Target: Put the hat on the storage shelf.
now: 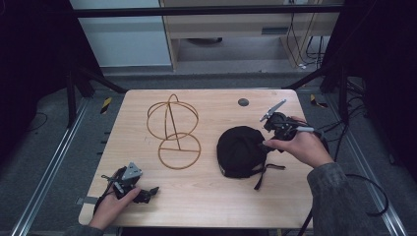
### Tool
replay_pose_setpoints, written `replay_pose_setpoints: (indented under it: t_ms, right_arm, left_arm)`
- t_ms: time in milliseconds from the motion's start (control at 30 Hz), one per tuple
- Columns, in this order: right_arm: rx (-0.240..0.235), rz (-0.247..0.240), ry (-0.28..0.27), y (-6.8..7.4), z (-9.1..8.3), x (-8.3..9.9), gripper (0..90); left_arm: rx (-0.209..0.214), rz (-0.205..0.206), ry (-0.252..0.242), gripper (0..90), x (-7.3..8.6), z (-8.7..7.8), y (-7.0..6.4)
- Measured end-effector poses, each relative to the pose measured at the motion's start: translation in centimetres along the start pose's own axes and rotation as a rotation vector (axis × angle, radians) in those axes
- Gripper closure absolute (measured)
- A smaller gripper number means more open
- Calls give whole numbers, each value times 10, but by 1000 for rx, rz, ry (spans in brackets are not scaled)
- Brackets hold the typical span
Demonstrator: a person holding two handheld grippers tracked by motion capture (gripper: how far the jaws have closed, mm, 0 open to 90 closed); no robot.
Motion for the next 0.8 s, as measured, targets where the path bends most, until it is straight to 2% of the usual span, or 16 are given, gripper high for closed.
replay_pose_setpoints:
  t_ms: [200,367,567,800]
  right_arm:
    - [-37,-23,18,-4,7,-18,166]
    - [-62,-33,22,-4,12,-27,217]
    - [-64,-44,22,-2,11,-34,256]
    - [-74,-86,35,3,8,-43,383]
  left_arm:
    - [0,0,0,0,0,0,0]
    - [0,0,0,0,0,0,0]
    - [0,-4,-2,0,0,0,0]
    - [2,-2,-4,0,0,1,0]
Point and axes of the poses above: each handheld gripper's, and its own axes: z roughly forward along the jaws, x roughly out of its underside, y roughly to its left, the point moved 2 cm from there along z, roughly forward along the jaws, and after that the axes turned 10 degrees about -x, right-handed, at the moved point
